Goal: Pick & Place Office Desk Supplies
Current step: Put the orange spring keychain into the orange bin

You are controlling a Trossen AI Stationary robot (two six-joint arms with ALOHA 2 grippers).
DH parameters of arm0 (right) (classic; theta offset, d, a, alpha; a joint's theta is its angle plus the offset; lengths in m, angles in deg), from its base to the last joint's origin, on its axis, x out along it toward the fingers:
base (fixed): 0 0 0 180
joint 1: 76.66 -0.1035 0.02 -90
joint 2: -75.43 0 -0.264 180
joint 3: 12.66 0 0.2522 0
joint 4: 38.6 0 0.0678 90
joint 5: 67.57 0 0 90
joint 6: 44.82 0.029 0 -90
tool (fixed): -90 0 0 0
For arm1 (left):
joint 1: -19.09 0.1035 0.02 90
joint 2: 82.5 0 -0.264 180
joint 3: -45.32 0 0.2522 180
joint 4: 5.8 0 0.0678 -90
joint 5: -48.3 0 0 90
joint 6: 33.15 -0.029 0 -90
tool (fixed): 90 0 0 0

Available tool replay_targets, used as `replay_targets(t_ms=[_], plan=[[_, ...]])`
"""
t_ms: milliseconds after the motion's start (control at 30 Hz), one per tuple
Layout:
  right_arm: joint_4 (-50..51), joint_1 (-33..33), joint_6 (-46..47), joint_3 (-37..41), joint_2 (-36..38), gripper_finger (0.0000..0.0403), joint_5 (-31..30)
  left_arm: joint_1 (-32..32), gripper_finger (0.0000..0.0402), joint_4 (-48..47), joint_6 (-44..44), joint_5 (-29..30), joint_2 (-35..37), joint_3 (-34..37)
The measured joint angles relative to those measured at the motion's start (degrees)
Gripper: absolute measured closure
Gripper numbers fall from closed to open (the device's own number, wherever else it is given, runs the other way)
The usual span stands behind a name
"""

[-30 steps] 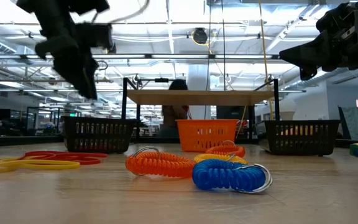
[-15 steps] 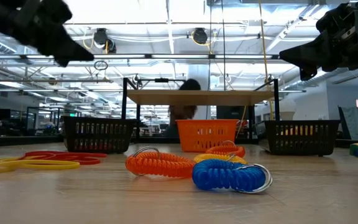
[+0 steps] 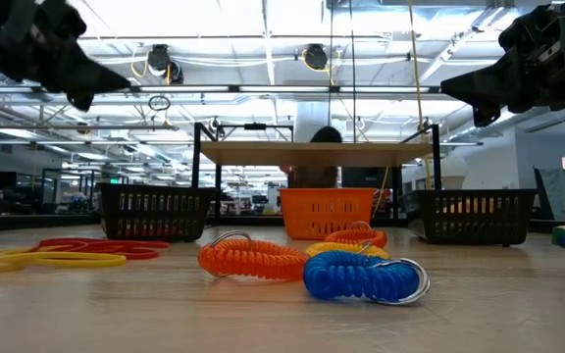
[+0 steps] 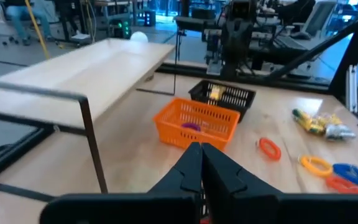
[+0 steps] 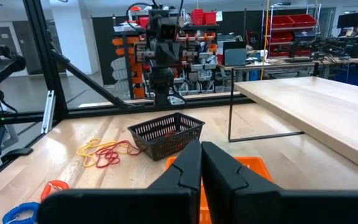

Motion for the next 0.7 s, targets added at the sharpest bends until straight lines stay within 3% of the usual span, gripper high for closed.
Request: replay_targets(t_ms=[433, 700], plan=[[-0.02, -0.02, 0.38, 0.02, 0.01, 0.0399, -0.02, 0.0, 0.04, 8.2, -0.87, -3.94, 2.66, 11.32], [-0.04, 0.0, 0.42, 0.02, 0.0, 0.0399, -0.04, 0.0, 0.04, 9.66, -0.04, -4.39, 2.07, 11.94]])
